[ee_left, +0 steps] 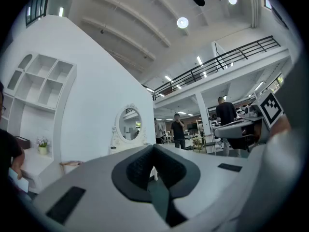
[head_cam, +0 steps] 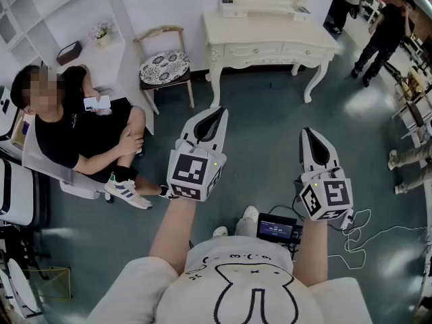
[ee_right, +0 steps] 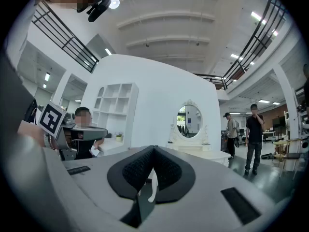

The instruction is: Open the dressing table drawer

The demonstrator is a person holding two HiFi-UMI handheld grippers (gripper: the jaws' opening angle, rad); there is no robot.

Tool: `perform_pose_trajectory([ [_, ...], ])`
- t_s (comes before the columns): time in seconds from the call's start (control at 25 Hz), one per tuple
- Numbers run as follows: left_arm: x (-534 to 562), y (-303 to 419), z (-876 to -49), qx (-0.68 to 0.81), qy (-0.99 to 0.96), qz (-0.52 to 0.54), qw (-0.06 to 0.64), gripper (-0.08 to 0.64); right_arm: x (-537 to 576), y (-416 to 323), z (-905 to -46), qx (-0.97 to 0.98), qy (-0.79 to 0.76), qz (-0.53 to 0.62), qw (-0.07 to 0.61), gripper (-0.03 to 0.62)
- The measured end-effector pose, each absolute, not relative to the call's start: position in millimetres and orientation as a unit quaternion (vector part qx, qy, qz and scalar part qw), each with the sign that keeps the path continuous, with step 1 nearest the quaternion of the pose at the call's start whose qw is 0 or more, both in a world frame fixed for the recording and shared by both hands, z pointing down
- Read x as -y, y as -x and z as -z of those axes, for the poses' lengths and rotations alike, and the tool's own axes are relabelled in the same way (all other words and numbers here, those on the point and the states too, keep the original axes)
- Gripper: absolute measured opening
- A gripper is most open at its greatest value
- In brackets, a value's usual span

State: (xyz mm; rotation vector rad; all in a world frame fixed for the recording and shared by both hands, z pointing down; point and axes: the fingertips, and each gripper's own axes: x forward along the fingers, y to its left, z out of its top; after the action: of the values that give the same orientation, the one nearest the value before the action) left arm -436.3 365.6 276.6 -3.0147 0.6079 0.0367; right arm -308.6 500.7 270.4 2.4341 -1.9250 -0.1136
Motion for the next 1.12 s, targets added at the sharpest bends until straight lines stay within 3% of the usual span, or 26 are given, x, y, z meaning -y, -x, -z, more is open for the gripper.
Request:
perform_pose_trajectory([
  [0.52, -367, 441, -294, -0.209, 0.978, -0.005, 0.025, -0.003, -498, 310, -280, 0.632, -0.774, 0.033, 0.009, 0.017],
  [1.12, -262, 345, -297, -0.236, 0.971, 0.001, 0.018, -0.002, -380, 213, -288, 0.648, -0.761, 0.028, 0.032, 0.015],
])
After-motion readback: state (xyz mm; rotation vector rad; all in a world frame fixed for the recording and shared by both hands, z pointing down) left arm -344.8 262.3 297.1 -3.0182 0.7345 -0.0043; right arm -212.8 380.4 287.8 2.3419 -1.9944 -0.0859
